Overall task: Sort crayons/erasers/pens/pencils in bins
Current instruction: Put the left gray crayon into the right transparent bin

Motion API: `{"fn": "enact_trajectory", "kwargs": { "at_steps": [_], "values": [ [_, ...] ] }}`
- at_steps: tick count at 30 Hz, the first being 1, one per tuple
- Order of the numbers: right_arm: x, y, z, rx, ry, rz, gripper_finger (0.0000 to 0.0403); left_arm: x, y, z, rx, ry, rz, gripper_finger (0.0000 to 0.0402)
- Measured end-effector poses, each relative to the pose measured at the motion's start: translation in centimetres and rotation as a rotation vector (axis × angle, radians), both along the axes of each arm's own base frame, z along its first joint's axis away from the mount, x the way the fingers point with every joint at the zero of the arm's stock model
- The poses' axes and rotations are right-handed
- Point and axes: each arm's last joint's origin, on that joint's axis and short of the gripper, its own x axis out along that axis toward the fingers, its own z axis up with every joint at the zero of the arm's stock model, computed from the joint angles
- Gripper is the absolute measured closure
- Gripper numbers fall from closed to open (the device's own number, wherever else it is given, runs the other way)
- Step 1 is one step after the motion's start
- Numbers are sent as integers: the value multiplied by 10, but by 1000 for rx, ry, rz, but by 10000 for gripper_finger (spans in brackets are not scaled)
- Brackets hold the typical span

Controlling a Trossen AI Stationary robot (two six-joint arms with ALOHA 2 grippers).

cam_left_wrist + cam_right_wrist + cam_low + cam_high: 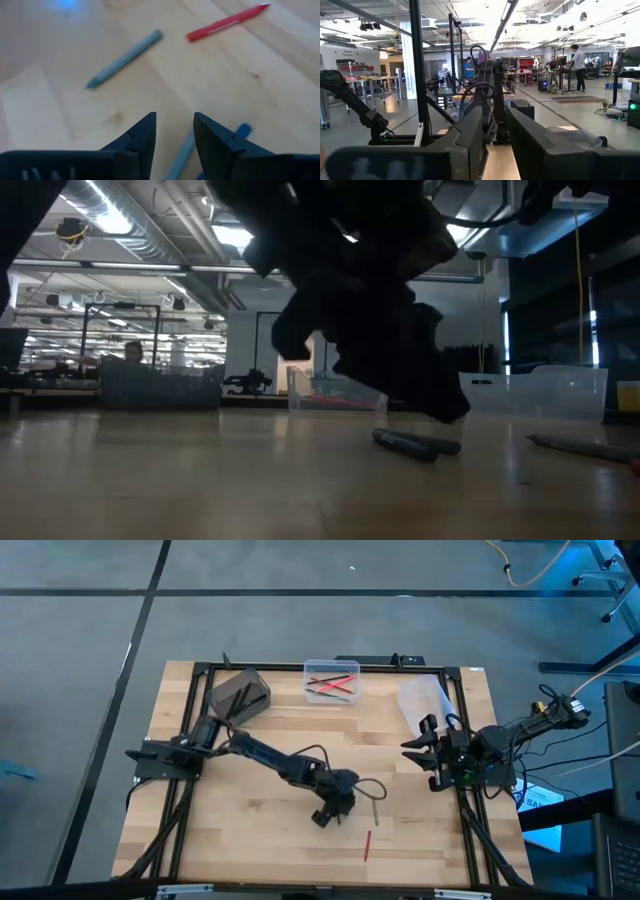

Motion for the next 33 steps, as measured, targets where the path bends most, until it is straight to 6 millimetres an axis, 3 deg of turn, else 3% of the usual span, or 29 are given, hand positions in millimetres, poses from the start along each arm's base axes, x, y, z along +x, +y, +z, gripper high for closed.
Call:
{"fn": "enact_trajectory", "kwargs": {
  "at_steps": [7,19,33],
  "values": [
    [0,0,0,19,5,6,305,-4,11,-1,-2,120,-5,295],
    [8,2,-8,63,66,-28,305,-4,11,-1,20,108,-20,308],
    [10,3,-7,93,54,-25,305,-2,8,-14,73,114,-42,322]
  ]
}}
